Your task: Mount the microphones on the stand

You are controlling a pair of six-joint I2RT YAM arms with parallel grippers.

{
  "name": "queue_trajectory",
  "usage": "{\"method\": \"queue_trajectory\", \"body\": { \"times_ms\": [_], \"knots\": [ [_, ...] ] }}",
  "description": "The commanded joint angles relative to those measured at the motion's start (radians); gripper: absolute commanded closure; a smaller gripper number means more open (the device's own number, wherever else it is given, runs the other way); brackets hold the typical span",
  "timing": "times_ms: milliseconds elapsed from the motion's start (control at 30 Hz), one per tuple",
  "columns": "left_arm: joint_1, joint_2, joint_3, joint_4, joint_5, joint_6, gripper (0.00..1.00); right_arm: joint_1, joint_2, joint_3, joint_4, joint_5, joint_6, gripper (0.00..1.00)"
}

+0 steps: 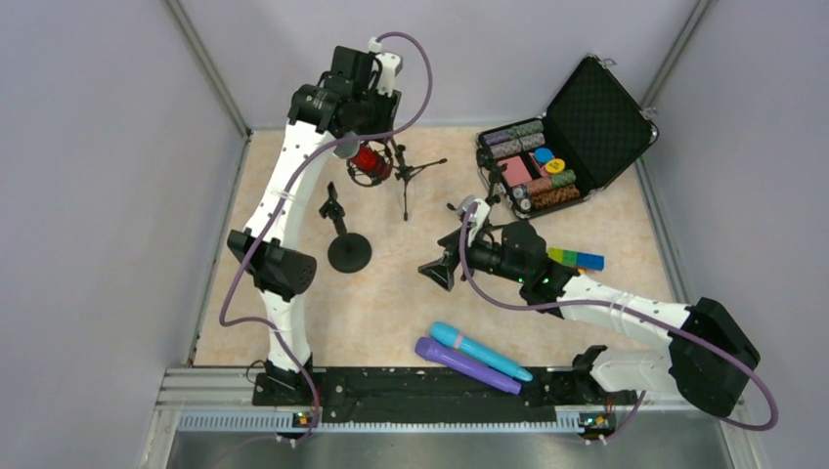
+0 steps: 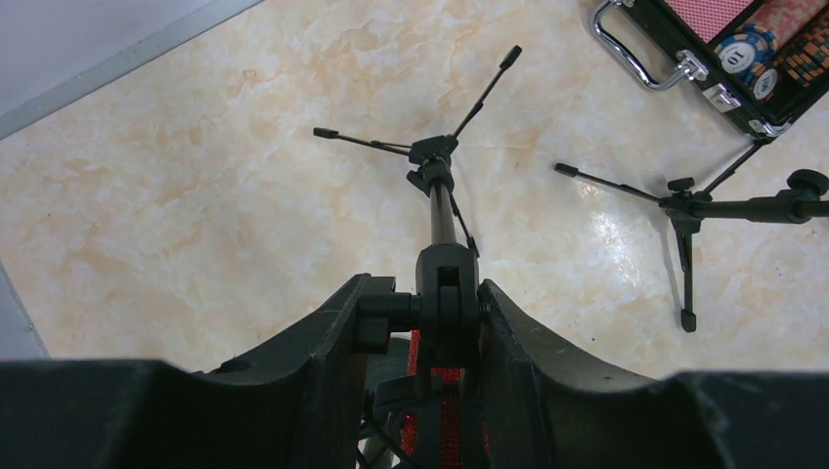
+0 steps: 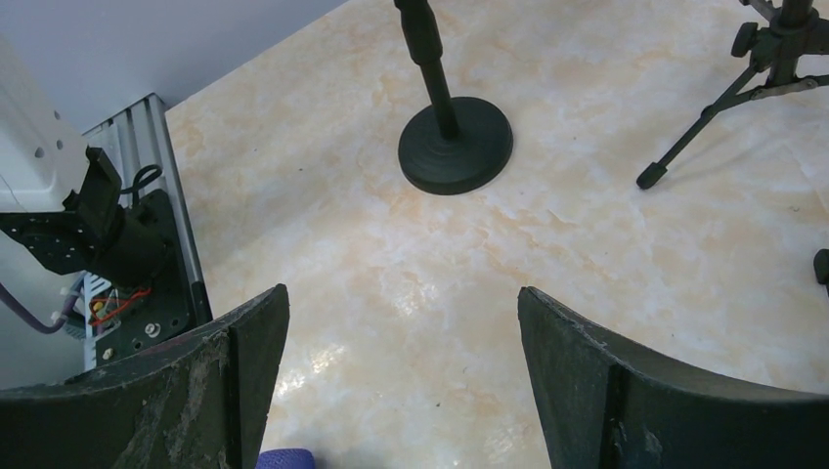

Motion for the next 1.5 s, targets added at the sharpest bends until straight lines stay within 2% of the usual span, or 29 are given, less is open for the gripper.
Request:
{"method": "queue_trajectory", "body": {
  "times_ms": [0, 533, 900, 1467],
  "knots": [
    [0.026, -0.005, 0.061, 0.047, -0.001, -0.029, 1.0, 0.004, -0.013, 0.043, 0.004, -0.013, 0.013, 0.15],
    [0.087, -0.051, 0.053, -0.018, -0.13, -0.079, 1.0, 0.003, 0.034, 0.071, -0.017, -0.003, 0.034, 0.15],
    [0.172, -0.07, 0.047, -0.079, -0.132, -0.147, 1.0, 0.003, 0.043, 0.075, -0.026, -0.01, 0.042, 0.15],
    [0.225, 0.038, 0.011, 0.042, -0.074, -0.133, 1.0, 0.005, 0.078, 0.076, -0.036, -0.011, 0.055, 0.15]
  ]
}}
